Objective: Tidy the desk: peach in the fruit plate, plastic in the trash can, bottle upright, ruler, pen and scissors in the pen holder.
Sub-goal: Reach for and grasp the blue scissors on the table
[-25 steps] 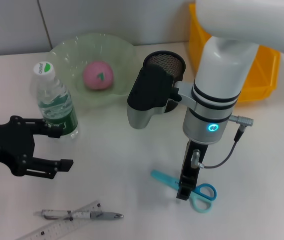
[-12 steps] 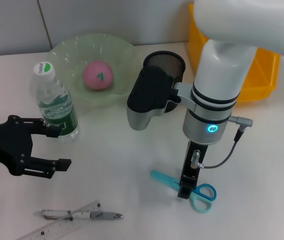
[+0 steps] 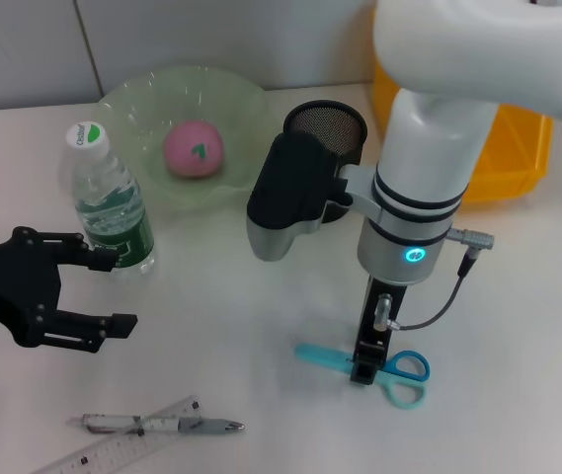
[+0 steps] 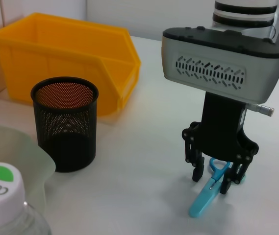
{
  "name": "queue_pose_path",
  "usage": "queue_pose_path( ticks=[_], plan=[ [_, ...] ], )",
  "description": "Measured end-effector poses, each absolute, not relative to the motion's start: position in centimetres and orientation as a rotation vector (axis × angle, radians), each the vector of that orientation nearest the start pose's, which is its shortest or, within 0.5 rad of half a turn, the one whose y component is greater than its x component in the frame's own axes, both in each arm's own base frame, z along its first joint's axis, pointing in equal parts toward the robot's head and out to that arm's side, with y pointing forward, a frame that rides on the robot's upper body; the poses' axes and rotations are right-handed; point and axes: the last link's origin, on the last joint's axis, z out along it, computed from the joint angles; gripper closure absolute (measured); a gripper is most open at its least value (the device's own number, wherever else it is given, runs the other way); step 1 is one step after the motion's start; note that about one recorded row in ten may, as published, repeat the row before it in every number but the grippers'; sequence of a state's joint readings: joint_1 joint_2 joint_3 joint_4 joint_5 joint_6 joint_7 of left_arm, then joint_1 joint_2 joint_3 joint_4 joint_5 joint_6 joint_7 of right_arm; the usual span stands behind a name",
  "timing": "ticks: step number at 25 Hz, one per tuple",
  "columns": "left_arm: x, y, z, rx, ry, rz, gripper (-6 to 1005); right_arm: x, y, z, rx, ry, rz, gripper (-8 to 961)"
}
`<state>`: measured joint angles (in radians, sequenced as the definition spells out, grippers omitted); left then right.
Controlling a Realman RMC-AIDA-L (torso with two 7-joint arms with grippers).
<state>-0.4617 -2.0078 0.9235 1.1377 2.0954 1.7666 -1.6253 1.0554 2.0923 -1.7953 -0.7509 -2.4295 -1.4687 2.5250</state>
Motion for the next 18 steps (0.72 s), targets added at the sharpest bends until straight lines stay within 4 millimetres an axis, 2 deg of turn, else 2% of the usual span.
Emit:
queue_pose_path(
  ticks=[18],
  plan=[
    [-23.59, 31.98, 6.10, -2.968, -0.365, -0.232, 173, 13.87, 34.94, -10.15, -2.821, 0.545, -1.103, 516]
  ],
)
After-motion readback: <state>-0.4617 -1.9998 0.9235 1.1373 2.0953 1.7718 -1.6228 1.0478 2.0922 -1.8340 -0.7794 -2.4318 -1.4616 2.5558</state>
